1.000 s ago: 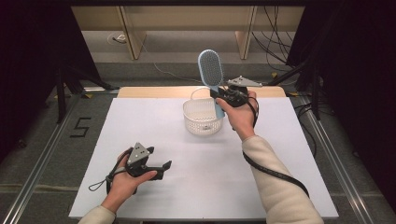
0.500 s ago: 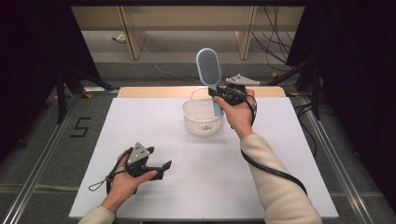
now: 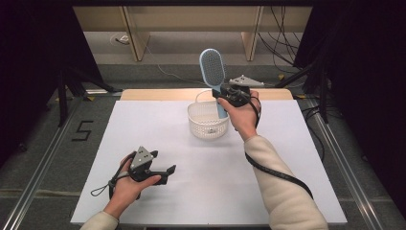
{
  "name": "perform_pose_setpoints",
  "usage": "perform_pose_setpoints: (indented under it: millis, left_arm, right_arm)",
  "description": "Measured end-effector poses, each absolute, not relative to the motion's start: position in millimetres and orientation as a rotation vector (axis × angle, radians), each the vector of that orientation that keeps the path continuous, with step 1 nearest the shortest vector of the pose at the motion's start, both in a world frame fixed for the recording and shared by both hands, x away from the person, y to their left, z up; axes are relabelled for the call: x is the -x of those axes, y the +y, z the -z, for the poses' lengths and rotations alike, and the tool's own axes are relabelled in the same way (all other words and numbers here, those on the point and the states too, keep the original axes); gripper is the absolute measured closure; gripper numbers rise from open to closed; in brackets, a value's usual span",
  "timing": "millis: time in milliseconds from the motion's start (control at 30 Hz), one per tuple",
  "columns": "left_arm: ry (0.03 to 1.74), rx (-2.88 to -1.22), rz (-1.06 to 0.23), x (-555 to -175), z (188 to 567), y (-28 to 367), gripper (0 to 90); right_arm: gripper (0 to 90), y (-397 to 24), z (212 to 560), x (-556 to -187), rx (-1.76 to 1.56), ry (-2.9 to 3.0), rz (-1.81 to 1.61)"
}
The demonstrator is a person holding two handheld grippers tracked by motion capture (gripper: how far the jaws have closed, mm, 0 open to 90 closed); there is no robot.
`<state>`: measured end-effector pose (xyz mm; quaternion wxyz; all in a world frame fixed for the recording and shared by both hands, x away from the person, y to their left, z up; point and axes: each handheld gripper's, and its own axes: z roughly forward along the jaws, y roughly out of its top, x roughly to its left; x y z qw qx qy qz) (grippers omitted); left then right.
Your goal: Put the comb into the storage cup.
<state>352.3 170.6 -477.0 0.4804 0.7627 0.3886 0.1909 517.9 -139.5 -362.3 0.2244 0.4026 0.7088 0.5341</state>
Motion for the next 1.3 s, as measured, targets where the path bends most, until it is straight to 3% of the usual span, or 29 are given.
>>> perform_pose_setpoints:
  millis: [1300]
  left_arm:
    - [0.945,-1.86,-0.464,-352,477,170,11.5]
  right_arm:
    - [71.0,-129,371,-528,-1.116,1.956,-1.441]
